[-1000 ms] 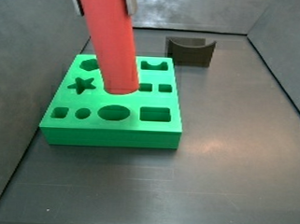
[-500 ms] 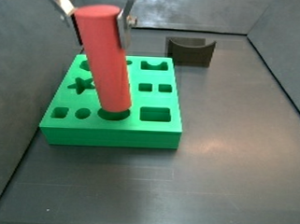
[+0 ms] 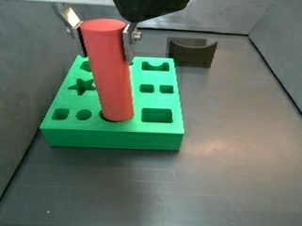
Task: Insert the oval object.
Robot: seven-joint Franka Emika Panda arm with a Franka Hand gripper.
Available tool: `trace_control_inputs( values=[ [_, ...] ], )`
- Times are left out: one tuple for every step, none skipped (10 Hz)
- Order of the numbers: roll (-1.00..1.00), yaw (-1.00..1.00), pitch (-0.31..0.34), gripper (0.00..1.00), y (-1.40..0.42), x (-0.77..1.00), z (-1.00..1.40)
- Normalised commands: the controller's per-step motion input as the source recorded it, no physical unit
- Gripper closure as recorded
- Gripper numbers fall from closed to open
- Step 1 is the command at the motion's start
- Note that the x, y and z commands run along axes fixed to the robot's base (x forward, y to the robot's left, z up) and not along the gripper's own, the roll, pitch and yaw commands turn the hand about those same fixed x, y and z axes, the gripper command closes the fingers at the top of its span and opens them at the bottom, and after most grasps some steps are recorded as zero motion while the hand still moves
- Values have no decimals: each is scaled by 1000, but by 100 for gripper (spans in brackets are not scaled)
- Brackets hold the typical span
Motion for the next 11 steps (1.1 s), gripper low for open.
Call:
trace_control_inputs(
  values=[
    [69, 123, -63, 100, 0, -71, -351],
    [96, 54, -119, 100, 0, -329, -329],
    [-56, 54, -129, 100, 46, -311, -194],
    [-64, 80, -83, 100, 0, -131, -263],
    [0, 0, -9, 100, -49, 114, -317],
    [0, -77, 0, 100, -74, 306, -446],
    [24, -117, 17, 100, -91, 291, -503],
    [63, -134, 20, 100, -126, 303, -526],
    [79, -146, 3, 100, -111, 271, -489],
    [93, -123, -6, 100, -94, 146, -540],
    [81, -86, -96, 100, -71, 29, -563]
  ],
)
